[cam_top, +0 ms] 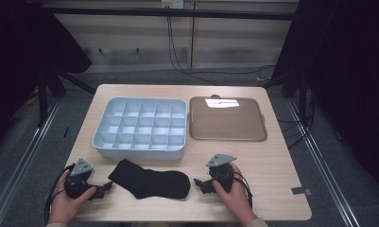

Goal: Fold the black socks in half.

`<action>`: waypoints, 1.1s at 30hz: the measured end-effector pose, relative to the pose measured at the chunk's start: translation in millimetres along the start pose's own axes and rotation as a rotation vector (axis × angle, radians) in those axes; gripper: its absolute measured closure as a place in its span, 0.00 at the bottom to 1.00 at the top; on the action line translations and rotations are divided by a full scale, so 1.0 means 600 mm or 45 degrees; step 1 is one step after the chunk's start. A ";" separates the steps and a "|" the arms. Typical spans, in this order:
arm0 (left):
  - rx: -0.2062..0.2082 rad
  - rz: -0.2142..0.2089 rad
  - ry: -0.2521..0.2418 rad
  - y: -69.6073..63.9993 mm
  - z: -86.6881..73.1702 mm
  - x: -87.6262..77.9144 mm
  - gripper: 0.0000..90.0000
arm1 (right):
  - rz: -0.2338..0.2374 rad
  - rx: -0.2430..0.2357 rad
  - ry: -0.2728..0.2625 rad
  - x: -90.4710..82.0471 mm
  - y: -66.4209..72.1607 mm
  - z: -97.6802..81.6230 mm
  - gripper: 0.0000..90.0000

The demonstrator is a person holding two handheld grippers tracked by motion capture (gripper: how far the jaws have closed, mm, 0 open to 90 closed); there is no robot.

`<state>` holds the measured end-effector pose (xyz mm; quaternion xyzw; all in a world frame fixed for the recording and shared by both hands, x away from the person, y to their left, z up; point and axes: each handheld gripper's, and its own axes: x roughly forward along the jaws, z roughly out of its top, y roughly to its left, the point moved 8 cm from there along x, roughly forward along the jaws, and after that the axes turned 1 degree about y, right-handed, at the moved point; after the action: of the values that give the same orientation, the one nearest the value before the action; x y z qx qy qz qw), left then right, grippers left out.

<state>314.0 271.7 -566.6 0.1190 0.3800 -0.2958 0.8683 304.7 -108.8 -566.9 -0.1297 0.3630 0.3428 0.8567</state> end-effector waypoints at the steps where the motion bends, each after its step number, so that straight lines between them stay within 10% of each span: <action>1: 0.002 0.000 0.000 0.000 0.000 0.000 0.00 | 0.000 0.000 0.000 0.000 0.000 0.000 0.12; 21: -0.017 0.000 -0.010 -0.001 0.002 0.002 0.00 | 0.003 -0.007 -0.003 0.001 0.000 0.001 0.12; 33: -0.073 -0.005 0.112 -0.004 0.009 -0.013 0.18 | 0.035 -0.021 -0.012 -0.005 0.009 0.001 0.26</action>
<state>311.7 270.8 -557.4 0.1064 0.4264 -0.2810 0.8532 299.9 -106.1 -563.9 -0.1301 0.3580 0.3582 0.8524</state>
